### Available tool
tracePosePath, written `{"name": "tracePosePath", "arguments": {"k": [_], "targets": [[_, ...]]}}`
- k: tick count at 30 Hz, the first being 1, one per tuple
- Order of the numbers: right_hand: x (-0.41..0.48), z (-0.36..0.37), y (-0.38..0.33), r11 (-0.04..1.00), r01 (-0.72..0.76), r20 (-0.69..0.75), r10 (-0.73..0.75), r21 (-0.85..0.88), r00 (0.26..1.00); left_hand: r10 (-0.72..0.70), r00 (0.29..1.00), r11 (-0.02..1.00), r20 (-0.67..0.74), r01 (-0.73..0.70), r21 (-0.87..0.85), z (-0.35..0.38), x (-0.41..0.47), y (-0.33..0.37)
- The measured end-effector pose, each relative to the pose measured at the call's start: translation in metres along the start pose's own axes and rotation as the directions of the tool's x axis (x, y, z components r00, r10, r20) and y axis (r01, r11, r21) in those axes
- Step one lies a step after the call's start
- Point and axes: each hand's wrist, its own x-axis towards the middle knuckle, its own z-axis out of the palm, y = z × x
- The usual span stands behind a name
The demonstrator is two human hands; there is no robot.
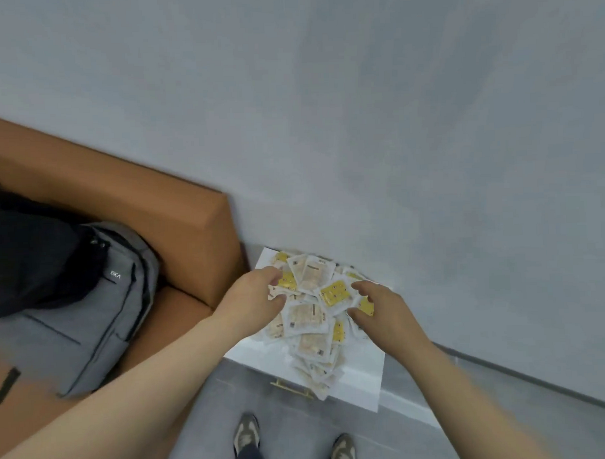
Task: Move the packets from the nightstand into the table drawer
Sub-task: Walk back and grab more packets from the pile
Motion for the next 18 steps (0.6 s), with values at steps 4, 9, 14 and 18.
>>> {"name": "tracePosePath", "arguments": {"k": [4,9,14,18], "targets": [[0.016,0.031,0.025,0.996,-0.090,0.019,0.090,0.018,0.996,-0.032,0.996,0.999,0.081,0.032,-0.002,0.032,0.024,-0.027],[0.038,0.072,0.058,0.988,-0.144,0.043,0.142,0.054,0.989,-0.089,0.987,0.996,0.137,0.089,0.011,0.082,0.045,-0.067],[0.059,0.106,0.090,0.984,-0.171,0.091,0.166,0.047,0.982,-0.126,0.981,0.992,0.148,0.123,0.033,0.127,0.068,-0.092],[0.077,0.128,0.112,0.980,-0.192,0.091,0.187,0.050,0.978,-0.121,0.983,0.992,0.141,0.116,0.046,0.155,0.090,-0.102]]}}
